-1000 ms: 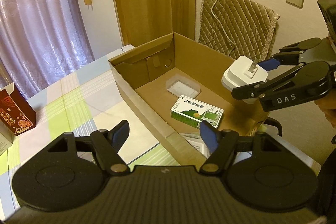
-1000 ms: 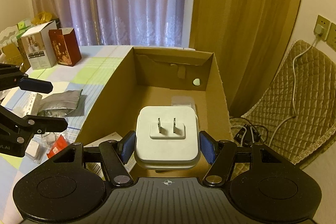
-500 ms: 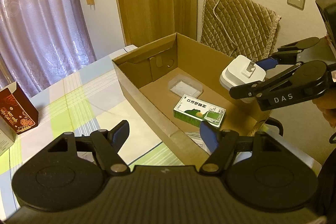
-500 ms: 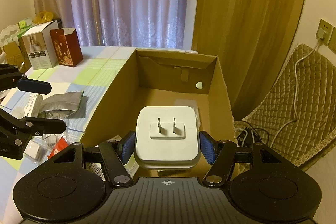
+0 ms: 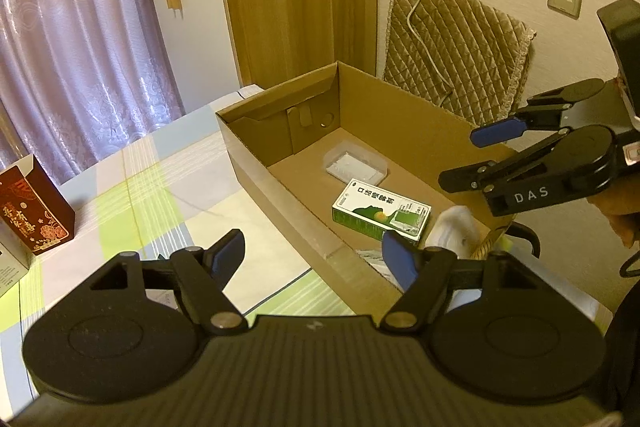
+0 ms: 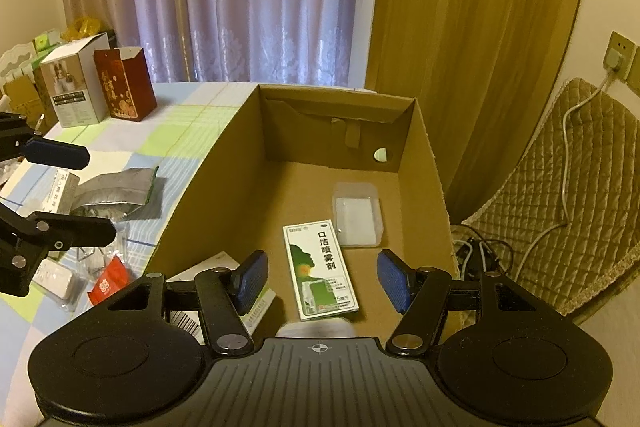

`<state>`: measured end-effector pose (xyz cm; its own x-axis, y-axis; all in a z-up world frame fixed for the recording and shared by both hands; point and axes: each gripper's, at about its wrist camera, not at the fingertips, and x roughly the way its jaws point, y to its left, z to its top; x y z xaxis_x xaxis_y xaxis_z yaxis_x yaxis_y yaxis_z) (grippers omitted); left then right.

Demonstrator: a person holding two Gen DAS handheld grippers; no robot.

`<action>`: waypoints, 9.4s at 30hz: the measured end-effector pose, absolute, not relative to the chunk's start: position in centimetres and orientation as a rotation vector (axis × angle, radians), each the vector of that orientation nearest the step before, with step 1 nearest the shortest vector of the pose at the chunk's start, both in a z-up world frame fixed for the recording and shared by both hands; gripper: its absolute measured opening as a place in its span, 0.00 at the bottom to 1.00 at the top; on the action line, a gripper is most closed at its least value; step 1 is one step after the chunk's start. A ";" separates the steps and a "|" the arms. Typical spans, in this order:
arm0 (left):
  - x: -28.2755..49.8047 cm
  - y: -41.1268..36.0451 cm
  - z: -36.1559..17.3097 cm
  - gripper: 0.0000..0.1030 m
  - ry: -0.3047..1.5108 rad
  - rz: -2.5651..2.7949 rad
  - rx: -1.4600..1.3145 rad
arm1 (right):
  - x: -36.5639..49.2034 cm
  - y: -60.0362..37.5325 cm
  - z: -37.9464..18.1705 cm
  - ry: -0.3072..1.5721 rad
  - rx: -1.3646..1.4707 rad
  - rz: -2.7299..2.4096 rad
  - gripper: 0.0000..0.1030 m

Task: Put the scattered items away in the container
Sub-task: 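Open the right gripper to drop the white plug adapter into the cardboard box, then move both tools back over the scattered items on the table, then grasp the red candy packet with the right gripper while the left grasps the bagged white remote, then carry the red packet and bagged remote over the cardboard box, then open the left gripper to drop the remote while the right drops the red packet into the box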

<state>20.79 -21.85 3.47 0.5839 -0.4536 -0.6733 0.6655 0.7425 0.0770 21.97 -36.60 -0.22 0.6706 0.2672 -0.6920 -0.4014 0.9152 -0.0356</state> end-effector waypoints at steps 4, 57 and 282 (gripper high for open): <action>20.7 -21.6 3.4 0.70 0.682 -0.663 0.342 | 21.8 -37.1 -0.2 0.749 -0.183 0.369 0.65; 14.3 2.0 -4.3 0.85 0.792 -0.393 0.289 | 11.5 -16.1 -5.6 0.801 -0.347 0.765 1.00; 23.6 -26.8 3.5 0.68 0.680 -0.662 0.253 | 21.2 -40.5 0.4 0.675 -0.112 0.338 0.34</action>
<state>23.62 -26.79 3.53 0.5851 -0.4814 -0.6527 0.6397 0.7686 0.0065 21.19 -40.50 0.42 0.7284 0.2702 -0.6296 -0.3422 0.9396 0.0074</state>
